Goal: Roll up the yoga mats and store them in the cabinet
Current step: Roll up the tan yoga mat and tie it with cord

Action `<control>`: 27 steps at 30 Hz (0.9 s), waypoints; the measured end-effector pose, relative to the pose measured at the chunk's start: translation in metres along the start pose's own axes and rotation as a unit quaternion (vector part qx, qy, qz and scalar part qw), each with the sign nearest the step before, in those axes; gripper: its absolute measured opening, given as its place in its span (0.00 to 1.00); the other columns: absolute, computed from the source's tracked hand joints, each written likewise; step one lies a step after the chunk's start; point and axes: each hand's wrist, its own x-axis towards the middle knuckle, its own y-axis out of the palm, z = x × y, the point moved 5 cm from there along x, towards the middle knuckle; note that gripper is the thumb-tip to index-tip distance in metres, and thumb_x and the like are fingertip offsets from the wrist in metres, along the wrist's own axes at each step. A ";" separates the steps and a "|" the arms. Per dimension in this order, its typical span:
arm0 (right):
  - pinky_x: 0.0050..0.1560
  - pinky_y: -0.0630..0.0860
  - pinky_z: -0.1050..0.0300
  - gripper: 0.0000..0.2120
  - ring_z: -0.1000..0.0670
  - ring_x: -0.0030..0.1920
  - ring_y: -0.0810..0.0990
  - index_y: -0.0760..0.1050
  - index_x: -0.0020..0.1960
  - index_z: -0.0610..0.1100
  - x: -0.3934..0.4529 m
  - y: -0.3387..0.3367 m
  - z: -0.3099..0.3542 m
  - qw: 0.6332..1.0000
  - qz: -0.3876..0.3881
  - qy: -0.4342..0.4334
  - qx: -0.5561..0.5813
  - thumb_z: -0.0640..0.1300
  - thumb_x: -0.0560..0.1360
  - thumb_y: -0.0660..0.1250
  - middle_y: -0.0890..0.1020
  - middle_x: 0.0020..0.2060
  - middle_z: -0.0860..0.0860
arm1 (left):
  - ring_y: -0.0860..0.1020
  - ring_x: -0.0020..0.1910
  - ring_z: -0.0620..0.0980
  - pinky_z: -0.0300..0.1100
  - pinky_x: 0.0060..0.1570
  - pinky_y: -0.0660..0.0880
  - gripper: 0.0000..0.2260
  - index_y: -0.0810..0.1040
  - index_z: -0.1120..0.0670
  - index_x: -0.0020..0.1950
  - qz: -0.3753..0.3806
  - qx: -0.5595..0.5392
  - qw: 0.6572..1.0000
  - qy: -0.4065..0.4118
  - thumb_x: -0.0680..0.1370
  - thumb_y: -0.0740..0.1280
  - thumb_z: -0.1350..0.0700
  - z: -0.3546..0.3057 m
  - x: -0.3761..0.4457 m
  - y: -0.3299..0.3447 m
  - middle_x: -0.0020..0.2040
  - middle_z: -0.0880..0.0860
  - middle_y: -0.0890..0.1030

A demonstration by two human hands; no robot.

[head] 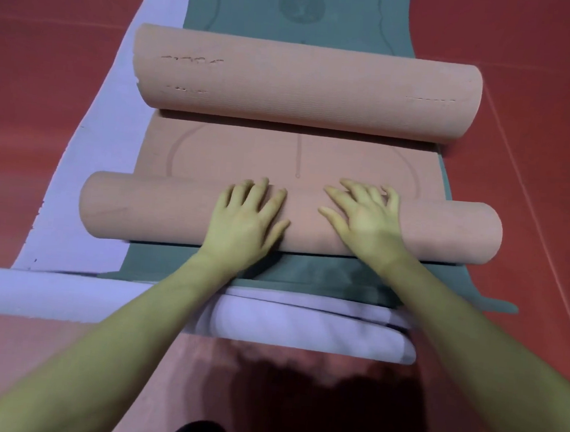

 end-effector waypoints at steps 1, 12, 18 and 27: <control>0.60 0.54 0.48 0.25 0.43 0.57 0.77 0.79 0.59 0.49 0.003 0.001 0.002 1.000 -0.004 0.009 0.001 0.61 0.74 0.53 0.79 0.59 0.46 | 0.76 0.56 0.62 0.54 0.57 0.68 0.22 0.77 0.55 0.65 0.014 0.003 1.000 -0.013 0.78 0.57 0.44 -0.002 -0.003 0.003 0.62 0.60 0.77; 0.60 0.67 0.33 0.21 0.44 0.62 0.77 0.77 0.63 0.48 0.001 0.001 0.017 0.999 -0.029 -0.017 -0.037 0.54 0.77 0.55 0.79 0.62 0.48 | 0.76 0.60 0.62 0.57 0.61 0.68 0.28 0.76 0.56 0.66 0.145 -0.047 0.988 -0.038 0.77 0.49 0.43 0.022 0.049 0.016 0.63 0.59 0.78; 0.72 0.44 0.43 0.22 0.49 0.74 0.57 0.58 0.75 0.55 0.032 0.006 0.006 0.996 0.091 0.010 -0.017 0.55 0.82 0.48 0.61 0.75 0.54 | 0.72 0.65 0.61 0.62 0.64 0.66 0.24 0.71 0.56 0.70 0.068 0.003 0.998 -0.006 0.79 0.54 0.46 0.006 0.023 0.017 0.68 0.57 0.73; 0.61 0.67 0.41 0.23 0.41 0.62 0.76 0.74 0.65 0.42 0.033 0.000 0.006 0.996 -0.068 -0.034 -0.041 0.51 0.78 0.53 0.77 0.63 0.44 | 0.64 0.71 0.61 0.58 0.69 0.55 0.35 0.60 0.53 0.76 0.192 -0.044 0.980 -0.017 0.75 0.38 0.38 0.036 0.086 0.028 0.74 0.56 0.66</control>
